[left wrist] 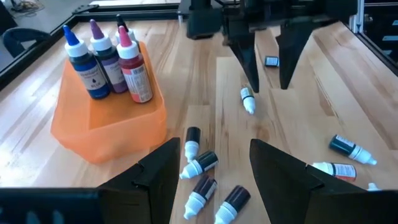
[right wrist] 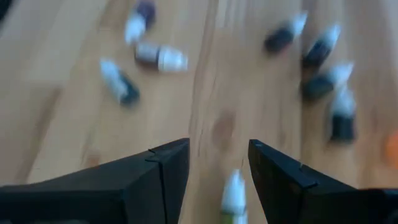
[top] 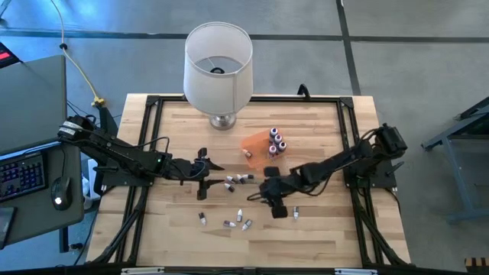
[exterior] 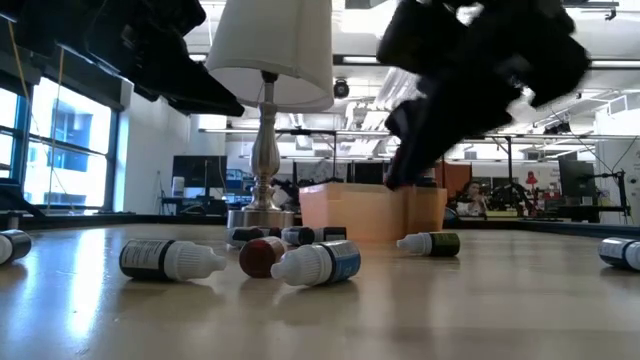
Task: Pick & Place food coloring
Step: Put the bottom small green food coloring bottle into the orange bin
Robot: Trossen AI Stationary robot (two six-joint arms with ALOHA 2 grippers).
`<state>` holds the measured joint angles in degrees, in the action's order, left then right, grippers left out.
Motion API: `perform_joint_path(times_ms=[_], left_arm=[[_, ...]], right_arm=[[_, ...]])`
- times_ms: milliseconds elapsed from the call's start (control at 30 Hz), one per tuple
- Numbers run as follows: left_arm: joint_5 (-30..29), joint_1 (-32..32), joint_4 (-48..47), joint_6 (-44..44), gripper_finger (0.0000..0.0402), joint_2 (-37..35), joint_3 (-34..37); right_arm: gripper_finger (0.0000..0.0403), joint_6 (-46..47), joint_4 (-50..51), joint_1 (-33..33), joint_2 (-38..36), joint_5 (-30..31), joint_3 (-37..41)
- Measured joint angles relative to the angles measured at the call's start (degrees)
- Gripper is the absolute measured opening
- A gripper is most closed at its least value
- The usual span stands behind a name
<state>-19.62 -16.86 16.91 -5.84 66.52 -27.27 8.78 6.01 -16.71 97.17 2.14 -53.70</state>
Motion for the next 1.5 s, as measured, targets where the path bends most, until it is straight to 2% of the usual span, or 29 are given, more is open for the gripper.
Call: perform_joint_path(times_ms=[233,533,700,867,1067,1133,1267,1367,1500], left_arm=[[-0.3,0.0,0.0,0.0,0.0191,0.0,0.0],[-0.4,0.0,0.0,0.0,0.0191,0.0,0.0],[-0.4,0.0,0.0,0.0,0.0191,0.0,0.0],[-0.4,0.0,0.0,0.0,0.0191,0.0,0.0],[-0.4,0.0,0.0,0.0,0.0191,0.0,0.0],[-0.4,0.0,0.0,0.0,0.0191,0.0,0.0],[-0.4,0.0,0.0,0.0,0.0191,0.0,0.0],[-0.4,0.0,0.0,0.0,0.0191,0.0,0.0],[-0.3,0.0,-0.4,0.0,0.0191,0.0,0.0]], right_arm=[[0.0158,0.7,-2.0,-1.1,0.0,5.0,7.2],[0.0153,6.6,-16.8,1.2,0.0,5.8,16.9],[0.0127,8.7,-21.8,2.2,0.0,4.9,18.9],[0.0094,7.5,-26.9,2.4,0.1,3.4,19.0],[0.0052,4.4,-34.2,2.6,0.1,4.5,17.1],[0.0037,2.0,-32.2,2.6,0.1,4.5,15.2],[0.0025,-1.2,-21.9,2.5,0.1,4.8,10.5],[0.0042,-1.3,-12.8,2.4,0.0,4.9,7.0],[0.0085,-1.8,-1.1,1.7,0.0,4.1,3.9]])
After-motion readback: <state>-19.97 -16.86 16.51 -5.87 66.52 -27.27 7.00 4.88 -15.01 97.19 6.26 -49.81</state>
